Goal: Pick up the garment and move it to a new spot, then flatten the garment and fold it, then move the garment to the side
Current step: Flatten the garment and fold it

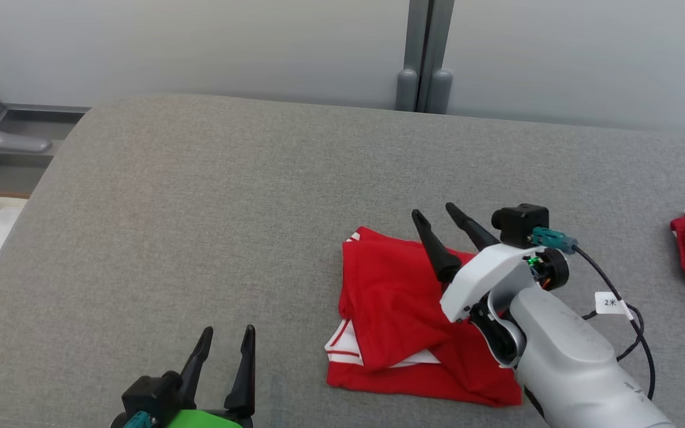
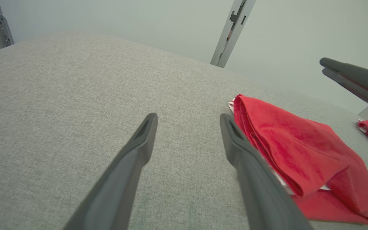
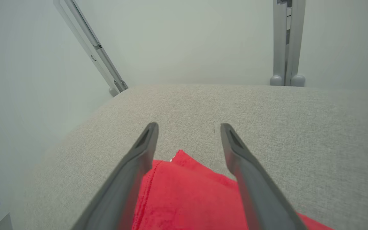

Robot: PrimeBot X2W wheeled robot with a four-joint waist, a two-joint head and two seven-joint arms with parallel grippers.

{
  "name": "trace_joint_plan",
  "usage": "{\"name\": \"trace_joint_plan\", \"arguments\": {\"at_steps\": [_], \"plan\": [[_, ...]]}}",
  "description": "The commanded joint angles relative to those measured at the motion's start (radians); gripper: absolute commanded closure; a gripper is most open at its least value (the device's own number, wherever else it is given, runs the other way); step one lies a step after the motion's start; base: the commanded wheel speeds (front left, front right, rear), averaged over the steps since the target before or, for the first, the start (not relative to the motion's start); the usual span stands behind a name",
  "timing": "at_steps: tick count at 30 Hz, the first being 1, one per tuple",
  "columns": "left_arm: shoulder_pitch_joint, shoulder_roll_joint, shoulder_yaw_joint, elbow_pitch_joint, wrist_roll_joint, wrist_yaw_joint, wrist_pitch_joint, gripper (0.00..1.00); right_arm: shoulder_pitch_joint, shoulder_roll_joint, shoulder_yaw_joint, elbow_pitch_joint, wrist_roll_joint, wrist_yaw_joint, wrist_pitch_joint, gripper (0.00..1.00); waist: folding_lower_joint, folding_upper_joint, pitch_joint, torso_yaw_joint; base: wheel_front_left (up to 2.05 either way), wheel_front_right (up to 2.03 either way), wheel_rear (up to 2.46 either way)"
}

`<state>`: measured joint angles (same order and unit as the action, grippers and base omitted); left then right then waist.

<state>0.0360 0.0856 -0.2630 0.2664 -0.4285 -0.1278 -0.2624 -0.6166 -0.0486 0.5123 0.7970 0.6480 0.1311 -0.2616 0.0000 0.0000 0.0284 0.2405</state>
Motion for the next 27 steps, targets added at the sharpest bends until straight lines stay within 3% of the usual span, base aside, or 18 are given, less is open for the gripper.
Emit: {"name": "trace_joint_plan", "arguments": {"at_steps": [1, 7, 8, 9, 13, 21, 27], "plan": [[-0.016, -0.001, 0.003, -0.002, 0.007, -0.005, -0.003, 0.0, 0.027, -0.004, -0.031, -0.011, -0.044, -0.001, -0.004, 0.0, 0.0, 0.0, 0.001, -0.01, 0.0, 0.0, 0.0], [-0.018, -0.004, 0.005, -0.005, 0.01, -0.005, -0.003, 0.0, 0.091, -0.004, -0.164, -0.085, -0.26, -0.001, -0.004, 0.03, 0.0, 0.0, 0.007, -0.021, 0.0, 0.0, 0.0], [-0.018, -0.005, 0.004, -0.006, 0.01, -0.005, -0.003, 0.0, 0.106, -0.004, -0.181, -0.099, -0.295, -0.001, -0.004, 0.33, 0.0, 0.0, 0.008, -0.021, 0.0, 0.0, 0.0], [-0.019, -0.005, 0.003, -0.005, 0.009, -0.005, -0.003, 0.0, 0.119, -0.004, -0.193, -0.109, -0.318, -0.001, -0.004, 0.51, 0.0, 0.0, 0.009, -0.021, 0.0, 0.0, 0.0], [-0.022, -0.006, 0.004, -0.004, 0.008, -0.005, -0.003, 0.0, 0.174, -0.004, -0.214, -0.143, -0.418, -0.001, -0.004, 1.0, 0.0, 0.0, 0.014, -0.017, 0.0, 0.0, 0.0], [-0.028, -0.009, 0.009, -0.007, 0.01, -0.005, -0.003, 0.0, 0.26, -0.004, -0.151, -0.126, -0.549, -0.001, -0.004, 1.0, 0.0, 0.0, 0.024, -0.006, 0.0, 0.0, 0.0], [-0.028, -0.011, 0.012, -0.007, 0.008, -0.005, -0.003, 0.0, 0.286, -0.004, -0.087, -0.085, -0.569, -0.001, -0.004, 1.0, 0.0, 0.0, 0.032, 0.0, 0.0, 0.0, 0.0]]}}
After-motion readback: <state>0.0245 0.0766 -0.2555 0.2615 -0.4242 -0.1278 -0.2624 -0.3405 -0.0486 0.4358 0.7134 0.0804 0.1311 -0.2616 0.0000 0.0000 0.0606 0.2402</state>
